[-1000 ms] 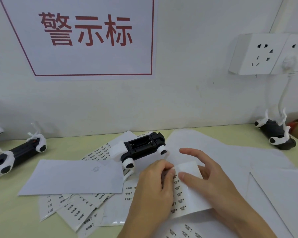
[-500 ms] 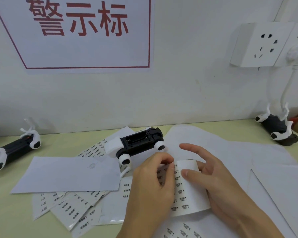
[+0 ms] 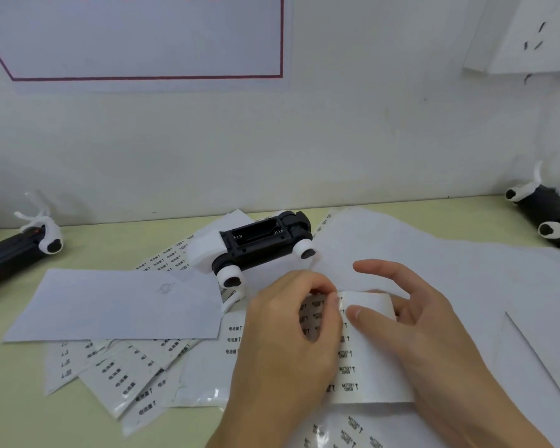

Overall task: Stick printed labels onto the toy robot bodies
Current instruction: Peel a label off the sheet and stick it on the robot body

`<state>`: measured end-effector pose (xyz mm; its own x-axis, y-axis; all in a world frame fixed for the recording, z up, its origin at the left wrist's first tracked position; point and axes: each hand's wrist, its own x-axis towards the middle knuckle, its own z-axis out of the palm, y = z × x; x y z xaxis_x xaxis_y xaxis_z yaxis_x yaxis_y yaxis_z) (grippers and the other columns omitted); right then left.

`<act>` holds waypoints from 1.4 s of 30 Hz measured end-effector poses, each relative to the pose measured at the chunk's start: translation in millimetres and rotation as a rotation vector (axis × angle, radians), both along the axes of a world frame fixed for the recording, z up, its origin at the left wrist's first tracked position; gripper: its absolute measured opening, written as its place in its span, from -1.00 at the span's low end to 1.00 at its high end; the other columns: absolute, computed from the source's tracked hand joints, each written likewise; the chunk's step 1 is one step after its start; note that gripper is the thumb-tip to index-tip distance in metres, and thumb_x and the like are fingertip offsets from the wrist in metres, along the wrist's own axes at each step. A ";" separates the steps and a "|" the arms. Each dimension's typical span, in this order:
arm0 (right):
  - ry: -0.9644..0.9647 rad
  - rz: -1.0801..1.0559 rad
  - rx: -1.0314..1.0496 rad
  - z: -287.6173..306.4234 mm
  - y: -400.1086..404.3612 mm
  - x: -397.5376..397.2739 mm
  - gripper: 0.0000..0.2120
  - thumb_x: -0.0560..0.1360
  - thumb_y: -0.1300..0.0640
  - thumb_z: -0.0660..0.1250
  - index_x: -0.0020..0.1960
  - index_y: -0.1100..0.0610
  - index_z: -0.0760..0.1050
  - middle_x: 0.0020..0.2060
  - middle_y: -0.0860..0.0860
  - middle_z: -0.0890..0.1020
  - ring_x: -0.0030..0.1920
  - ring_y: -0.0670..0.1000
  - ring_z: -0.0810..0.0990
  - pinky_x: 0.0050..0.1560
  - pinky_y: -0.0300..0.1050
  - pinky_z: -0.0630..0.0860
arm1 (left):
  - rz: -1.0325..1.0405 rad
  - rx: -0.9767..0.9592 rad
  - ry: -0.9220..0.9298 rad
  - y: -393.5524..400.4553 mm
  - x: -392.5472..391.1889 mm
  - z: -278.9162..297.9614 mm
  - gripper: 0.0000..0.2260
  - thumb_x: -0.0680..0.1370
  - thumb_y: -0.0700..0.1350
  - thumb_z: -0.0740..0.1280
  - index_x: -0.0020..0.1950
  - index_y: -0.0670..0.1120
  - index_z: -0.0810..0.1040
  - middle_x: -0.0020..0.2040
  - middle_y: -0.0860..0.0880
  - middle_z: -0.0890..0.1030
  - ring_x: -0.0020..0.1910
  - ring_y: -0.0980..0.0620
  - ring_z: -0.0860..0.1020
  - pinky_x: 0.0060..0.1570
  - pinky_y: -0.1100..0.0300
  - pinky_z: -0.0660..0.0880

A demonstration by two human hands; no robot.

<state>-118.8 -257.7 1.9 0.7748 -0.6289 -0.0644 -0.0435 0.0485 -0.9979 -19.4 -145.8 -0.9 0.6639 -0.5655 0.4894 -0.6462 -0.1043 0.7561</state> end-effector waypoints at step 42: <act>-0.099 -0.009 0.097 8.3 3.8 -0.2 -0.50 0.21 0.20 0.53 0.09 -0.14 0.56 -0.19 0.15 0.74 -0.27 0.16 0.72 -0.31 0.00 0.62 | 0.086 -0.014 -0.039 1.1 -14.4 4.5 -0.89 0.44 -0.11 0.40 -0.28 -0.06 0.54 -0.21 0.08 0.50 -0.19 0.10 0.49 -0.12 0.15 0.43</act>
